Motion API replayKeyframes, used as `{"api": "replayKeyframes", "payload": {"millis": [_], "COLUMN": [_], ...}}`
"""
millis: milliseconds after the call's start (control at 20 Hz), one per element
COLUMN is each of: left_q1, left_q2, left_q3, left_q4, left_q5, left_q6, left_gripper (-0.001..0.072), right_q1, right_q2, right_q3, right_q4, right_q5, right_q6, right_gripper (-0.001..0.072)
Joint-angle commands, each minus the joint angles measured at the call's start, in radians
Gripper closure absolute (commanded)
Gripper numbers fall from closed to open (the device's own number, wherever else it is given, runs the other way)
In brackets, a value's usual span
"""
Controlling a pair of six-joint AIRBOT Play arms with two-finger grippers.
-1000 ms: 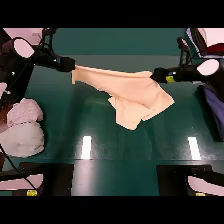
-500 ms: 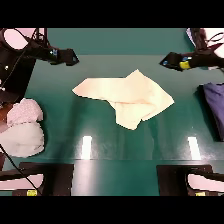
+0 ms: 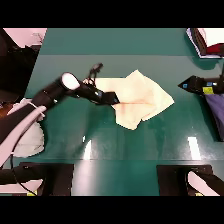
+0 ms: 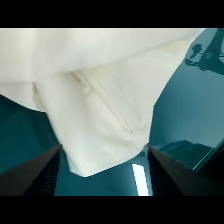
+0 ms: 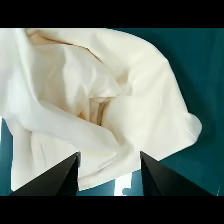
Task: Fold the shirts.
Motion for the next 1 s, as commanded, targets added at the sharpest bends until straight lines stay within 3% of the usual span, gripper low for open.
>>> {"api": "replayKeyframes", "payload": {"millis": [0, 300, 950], "left_q1": [-0.106, -0.212, -0.216], "left_q2": [-0.049, -0.131, -0.182], "left_q3": [-0.071, -0.07, -0.061], "left_q4": [-0.151, -0.242, -0.345], "left_q5": [0.112, 0.233, 0.274], "left_q6": [-0.016, -0.015, 0.037], "left_gripper": [0.0085, 0.0086, 0.0086], "right_q1": [-0.029, -0.029, -0.029], "right_q2": [0.106, 0.138, 0.138], "right_q3": [-0.111, -0.12, -0.12], "right_q4": [0.001, 0.001, 0.001], "right_q5": [-0.028, -0.026, -0.027], "right_q6": [-0.002, -0.001, -0.001], "right_gripper": [0.0266, 0.0266, 0.0266]}}
